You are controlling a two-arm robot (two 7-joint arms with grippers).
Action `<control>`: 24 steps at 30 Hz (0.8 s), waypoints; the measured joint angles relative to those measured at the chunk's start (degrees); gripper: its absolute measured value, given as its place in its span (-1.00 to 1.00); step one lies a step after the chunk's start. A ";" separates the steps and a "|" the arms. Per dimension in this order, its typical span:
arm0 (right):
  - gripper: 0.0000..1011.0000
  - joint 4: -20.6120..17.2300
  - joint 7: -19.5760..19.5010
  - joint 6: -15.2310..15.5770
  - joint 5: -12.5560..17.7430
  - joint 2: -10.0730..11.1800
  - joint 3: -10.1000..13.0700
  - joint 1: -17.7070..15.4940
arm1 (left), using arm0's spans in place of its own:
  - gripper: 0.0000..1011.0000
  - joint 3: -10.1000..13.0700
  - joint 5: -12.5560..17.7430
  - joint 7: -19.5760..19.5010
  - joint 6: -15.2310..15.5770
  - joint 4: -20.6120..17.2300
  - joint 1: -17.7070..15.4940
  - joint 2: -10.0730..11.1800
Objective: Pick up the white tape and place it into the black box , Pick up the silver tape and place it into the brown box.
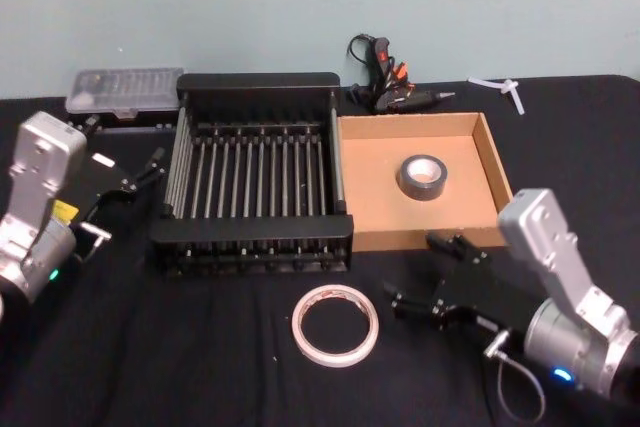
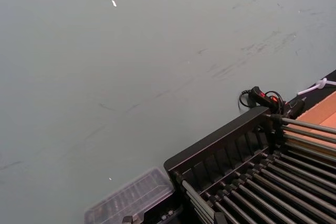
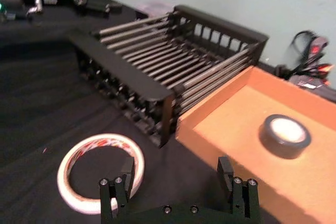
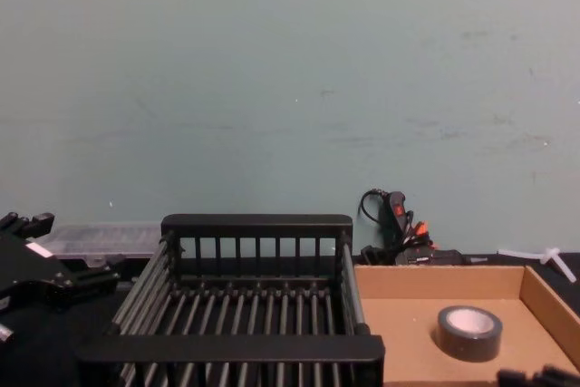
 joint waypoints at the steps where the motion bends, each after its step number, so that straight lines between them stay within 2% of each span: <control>1: 0.98 0.00 -0.13 0.16 -0.21 0.02 -0.33 0.00 | 0.98 0.00 0.00 0.00 0.00 0.00 0.00 0.00; 12: 0.98 1.19 -0.75 1.75 -2.99 -0.73 -4.05 1.10 | 0.98 0.00 0.00 0.00 0.00 0.00 0.00 0.00; 24: 0.98 3.84 -1.09 2.81 -4.66 -2.93 -5.92 3.46 | 0.98 0.00 0.00 0.00 0.00 0.00 0.00 0.00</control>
